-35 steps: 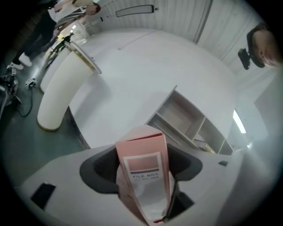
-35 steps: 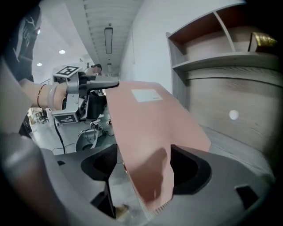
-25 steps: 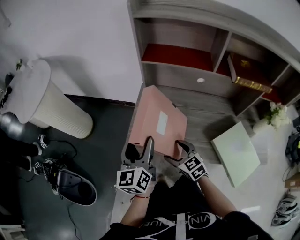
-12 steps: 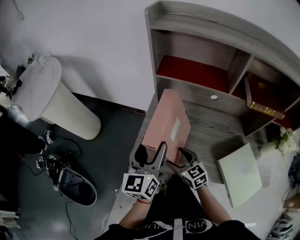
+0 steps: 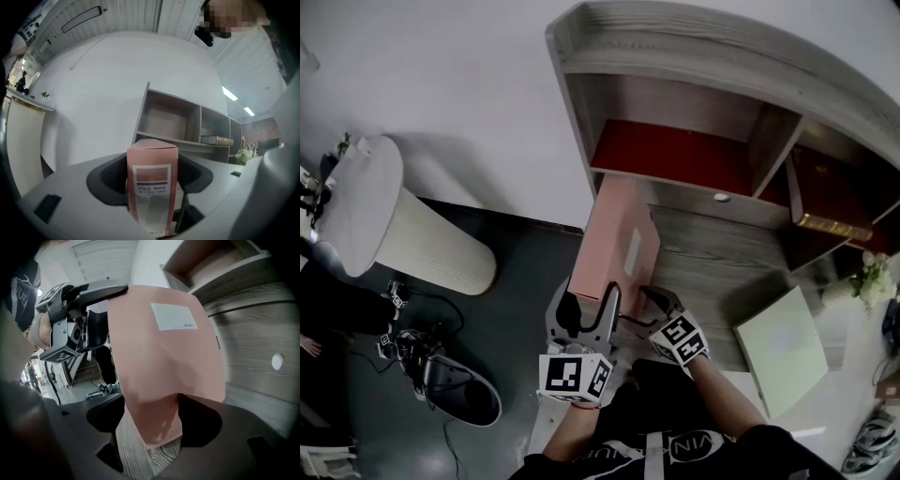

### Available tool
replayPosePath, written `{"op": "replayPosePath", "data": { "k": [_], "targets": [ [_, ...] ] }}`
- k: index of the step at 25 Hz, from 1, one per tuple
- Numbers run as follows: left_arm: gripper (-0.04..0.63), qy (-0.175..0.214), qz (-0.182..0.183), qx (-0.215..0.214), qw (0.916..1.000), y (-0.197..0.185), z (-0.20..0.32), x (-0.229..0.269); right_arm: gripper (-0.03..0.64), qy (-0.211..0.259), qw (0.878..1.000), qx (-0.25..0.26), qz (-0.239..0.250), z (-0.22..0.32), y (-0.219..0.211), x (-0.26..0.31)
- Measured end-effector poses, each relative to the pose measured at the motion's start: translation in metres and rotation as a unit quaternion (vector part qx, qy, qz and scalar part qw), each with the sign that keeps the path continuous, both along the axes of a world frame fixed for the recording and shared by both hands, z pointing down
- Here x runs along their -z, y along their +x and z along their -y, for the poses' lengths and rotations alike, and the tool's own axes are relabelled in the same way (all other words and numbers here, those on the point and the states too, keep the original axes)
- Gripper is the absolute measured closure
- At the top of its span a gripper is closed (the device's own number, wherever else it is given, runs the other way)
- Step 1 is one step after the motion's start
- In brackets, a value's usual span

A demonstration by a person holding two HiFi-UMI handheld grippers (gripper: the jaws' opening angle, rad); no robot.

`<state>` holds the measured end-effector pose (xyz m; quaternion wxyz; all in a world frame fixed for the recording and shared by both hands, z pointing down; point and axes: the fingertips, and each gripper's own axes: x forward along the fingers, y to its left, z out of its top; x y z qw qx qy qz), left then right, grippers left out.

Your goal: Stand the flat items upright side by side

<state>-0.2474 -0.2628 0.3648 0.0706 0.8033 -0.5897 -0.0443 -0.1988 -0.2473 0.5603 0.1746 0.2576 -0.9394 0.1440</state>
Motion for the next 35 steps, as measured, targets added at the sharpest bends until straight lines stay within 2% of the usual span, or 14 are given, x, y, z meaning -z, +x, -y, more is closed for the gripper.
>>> {"op": "replayPosePath", "data": {
  "k": [8, 16, 23, 35],
  "targets": [
    [0.305, 0.009, 0.058, 0.007, 0.9983, 0.006, 0.013, 0.004, 0.258, -0.005, 0.999, 0.033, 0.012, 0.021, -0.020, -0.005],
    [0.304, 0.005, 0.089, 0.029, 0.9956, 0.004, 0.029, 0.004, 0.262, -0.006, 0.996, 0.079, 0.030, 0.040, -0.039, -0.006],
    [0.304, 0.008, 0.093, 0.029, 0.9952, 0.004, 0.046, 0.004, 0.259, -0.006, 0.995, 0.094, 0.045, 0.058, -0.043, -0.006],
    [0.304, 0.008, 0.097, 0.030, 0.9948, 0.013, 0.074, 0.004, 0.256, -0.008, 0.994, 0.105, 0.042, 0.087, -0.037, -0.007]
  ]
}}
